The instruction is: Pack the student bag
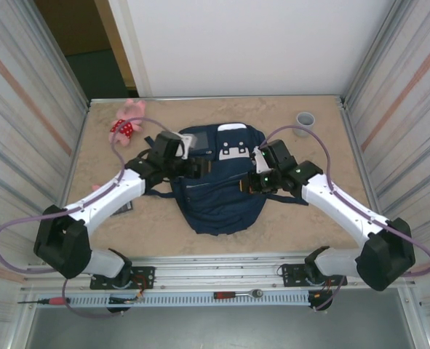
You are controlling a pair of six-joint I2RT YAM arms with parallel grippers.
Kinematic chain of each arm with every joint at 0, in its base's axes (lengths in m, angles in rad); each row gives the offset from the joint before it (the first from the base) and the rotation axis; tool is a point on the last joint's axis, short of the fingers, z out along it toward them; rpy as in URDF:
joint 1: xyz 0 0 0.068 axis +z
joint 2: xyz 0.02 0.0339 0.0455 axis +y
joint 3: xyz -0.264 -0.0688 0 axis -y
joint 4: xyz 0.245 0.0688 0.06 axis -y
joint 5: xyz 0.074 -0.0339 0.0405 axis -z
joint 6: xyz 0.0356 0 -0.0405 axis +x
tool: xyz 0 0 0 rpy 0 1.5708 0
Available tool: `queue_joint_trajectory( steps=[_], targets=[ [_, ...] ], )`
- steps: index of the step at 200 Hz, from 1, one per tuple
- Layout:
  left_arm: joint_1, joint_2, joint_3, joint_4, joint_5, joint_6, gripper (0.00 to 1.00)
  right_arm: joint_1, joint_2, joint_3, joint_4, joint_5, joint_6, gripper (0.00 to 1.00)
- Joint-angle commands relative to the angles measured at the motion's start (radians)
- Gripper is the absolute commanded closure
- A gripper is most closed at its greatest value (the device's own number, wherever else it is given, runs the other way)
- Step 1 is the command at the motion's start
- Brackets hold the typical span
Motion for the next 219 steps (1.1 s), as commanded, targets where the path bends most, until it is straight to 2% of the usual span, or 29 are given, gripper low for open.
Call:
queue_joint_trajectory(
  steps=[1, 33, 70, 106, 127, 169, 219],
  targets=[
    [0.061, 0.0, -0.073, -0.12, 0.055, -0.301, 0.32, 0.027, 0.036, 0.067, -0.054, 0.049, 0.056, 1.0],
    [0.082, 0.056, -0.084, -0.108, 0.072, -0.337, 0.34, 0.05, 0.066, 0.096, -0.07, 0.054, 0.047, 1.0],
    [0.081, 0.12, -0.129, -0.053, 0.111, -0.384, 0.42, 0.053, 0.084, 0.113, -0.092, 0.055, 0.034, 1.0],
    [0.065, 0.113, -0.18, 0.038, 0.162, -0.481, 0.82, 0.055, 0.085, 0.128, -0.115, 0.076, 0.03, 1.0],
    [0.018, 0.063, -0.197, 0.098, 0.125, -0.593, 1.0, 0.073, 0.096, 0.147, -0.121, 0.092, 0.037, 1.0],
    [-0.07, 0.003, -0.175, 0.175, -0.038, -0.776, 1.0, 0.164, 0.152, 0.204, -0.11, 0.113, 0.105, 1.0],
    [-0.103, 0.027, -0.135, 0.223, -0.073, -0.84, 1.0, 0.3, 0.273, 0.262, 0.019, 0.13, 0.258, 1.0]
  ],
)
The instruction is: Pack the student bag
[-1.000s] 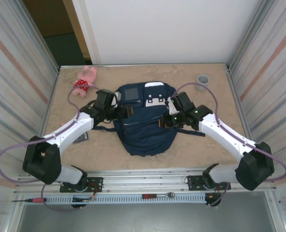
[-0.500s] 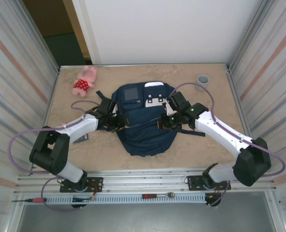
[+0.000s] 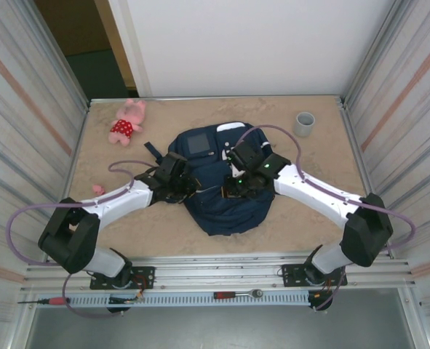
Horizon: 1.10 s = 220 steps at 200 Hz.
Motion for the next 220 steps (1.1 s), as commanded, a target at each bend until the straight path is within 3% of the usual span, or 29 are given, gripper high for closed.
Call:
queue_joint_trajectory(
  steps=[1, 40, 62, 76, 87, 101, 140, 166, 190, 206, 220],
  targets=[
    [-0.02, -0.016, 0.06, 0.123, -0.015, -0.081, 1.0, 0.063, 0.059, 0.059, 0.137, -0.024, 0.107, 1.0],
    [-0.028, -0.011, 0.067, 0.133, -0.01, -0.091, 1.0, 0.09, 0.15, 0.103, 0.299, -0.061, 0.193, 1.0],
    [-0.019, -0.021, 0.067, 0.118, -0.025, -0.07, 1.0, 0.099, 0.178, 0.12, 0.281, -0.091, 0.174, 1.0],
    [0.004, -0.028, 0.061, 0.109, -0.019, -0.048, 1.0, 0.098, 0.152, 0.105, 0.259, -0.096, 0.121, 0.87],
    [0.025, -0.034, 0.055, 0.107, 0.002, -0.019, 1.0, 0.093, 0.112, 0.083, 0.235, -0.102, 0.05, 0.67],
    [0.055, -0.039, 0.063, 0.078, 0.033, 0.045, 1.0, 0.064, 0.044, 0.053, 0.188, -0.146, -0.061, 0.48],
    [0.111, -0.056, 0.083, -0.012, 0.115, 0.224, 1.0, -0.104, -0.146, 0.002, 0.037, -0.254, -0.443, 0.32],
    [0.129, -0.054, 0.083, -0.03, 0.158, 0.27, 1.0, -0.17, -0.201, -0.03, 0.042, -0.229, -0.906, 0.26],
    [0.137, -0.044, 0.08, -0.021, 0.181, 0.275, 1.0, -0.198, -0.143, -0.039, 0.033, -0.175, -1.306, 0.24],
    [0.139, -0.044, 0.077, -0.012, 0.183, 0.273, 1.0, -0.213, -0.079, -0.027, -0.009, -0.188, -1.507, 0.26],
    [0.138, -0.046, 0.07, -0.002, 0.184, 0.268, 1.0, -0.229, -0.043, -0.024, -0.001, -0.214, -1.59, 0.26]
  ],
)
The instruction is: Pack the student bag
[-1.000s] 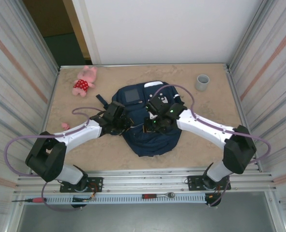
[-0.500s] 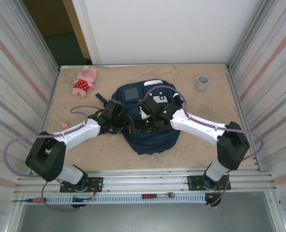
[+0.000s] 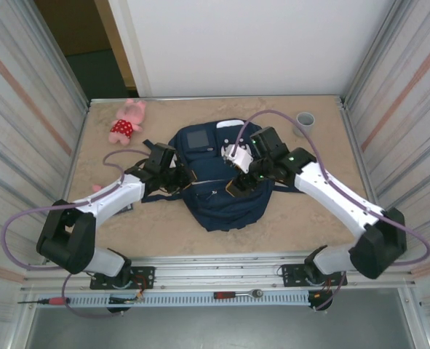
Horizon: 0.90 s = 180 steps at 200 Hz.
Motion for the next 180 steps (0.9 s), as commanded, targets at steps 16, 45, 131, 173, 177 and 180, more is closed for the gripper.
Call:
queue_joint_trajectory(
  steps=[16, 45, 131, 173, 177, 180],
  targets=[
    [0.009, -0.03, 0.023, 0.03, 0.031, 0.032, 1.0, -0.038, 0.094, -0.009, -0.006, -0.035, -0.428, 0.27],
    [0.01, -0.022, 0.035, 0.021, 0.047, 0.039, 1.0, -0.04, 0.149, -0.013, 0.064, -0.027, -0.441, 0.29],
    [0.012, -0.025, 0.065, -0.014, 0.048, 0.062, 0.96, -0.047, 0.138, 0.004, 0.086, -0.121, -0.363, 1.0],
    [-0.06, -0.191, 0.077, -0.161, -0.01, 0.166, 0.53, -0.064, 0.139, 0.008, 0.109, -0.203, -0.272, 1.0],
    [-0.069, -0.214, 0.074, -0.171, -0.02, 0.176, 0.5, -0.065, 0.139, 0.009, 0.11, -0.209, -0.268, 1.0],
    [-0.078, -0.231, 0.07, -0.178, -0.028, 0.183, 0.49, -0.065, 0.141, 0.011, 0.111, -0.215, -0.266, 1.0]
  ],
)
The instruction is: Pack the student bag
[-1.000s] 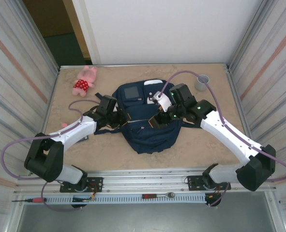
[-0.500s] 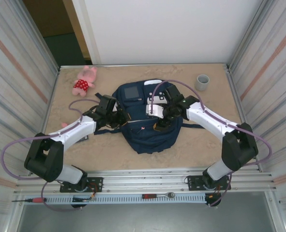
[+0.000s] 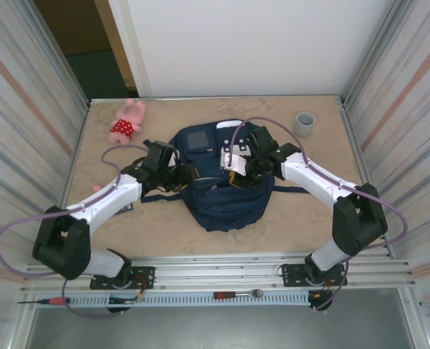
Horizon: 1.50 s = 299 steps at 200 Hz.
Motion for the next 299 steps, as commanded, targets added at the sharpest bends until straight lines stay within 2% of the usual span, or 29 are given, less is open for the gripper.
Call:
queue_joint_trajectory(
  steps=[1, 24, 49, 82, 112, 144, 180, 242, 266, 285, 299],
  targets=[
    [-0.053, -0.158, 0.034, -0.081, -0.032, 0.093, 0.49, -0.001, -0.029, 0.024, 0.025, -0.124, 0.074, 1.0],
    [-0.119, -0.27, -0.022, -0.088, -0.083, 0.148, 0.43, -0.008, -0.03, 0.031, 0.019, -0.146, 0.079, 1.0],
    [-0.169, -0.316, -0.092, -0.039, -0.051, 0.2, 0.4, -0.026, -0.036, 0.038, 0.013, -0.177, 0.08, 1.0],
    [-0.188, -0.249, -0.088, -0.009, -0.022, 0.29, 0.38, -0.03, -0.033, 0.042, 0.01, -0.185, 0.077, 1.0],
    [-0.188, -0.149, -0.061, 0.053, 0.01, 0.307, 0.38, -0.03, -0.016, 0.053, 0.004, -0.195, 0.074, 1.0],
    [-0.198, -0.069, -0.038, 0.11, 0.02, 0.289, 0.43, -0.03, -0.003, 0.068, -0.008, -0.201, 0.068, 1.0],
    [-0.22, -0.02, 0.01, 0.134, 0.026, 0.286, 0.6, -0.029, 0.004, 0.079, -0.01, -0.21, 0.074, 1.0],
    [-0.251, -0.017, 0.029, 0.144, 0.008, 0.268, 0.71, -0.028, 0.009, 0.075, -0.013, -0.205, 0.092, 1.0],
    [-0.251, -0.014, 0.024, 0.122, -0.043, 0.263, 0.72, -0.027, 0.003, 0.079, -0.016, -0.205, 0.097, 1.0],
    [-0.251, -0.002, 0.02, 0.094, -0.107, 0.254, 0.69, -0.025, -0.006, 0.08, -0.017, -0.209, 0.099, 1.0],
    [-0.251, 0.011, 0.014, 0.084, -0.13, 0.24, 0.77, -0.026, -0.01, 0.08, -0.019, -0.206, 0.102, 1.0]
  ],
)
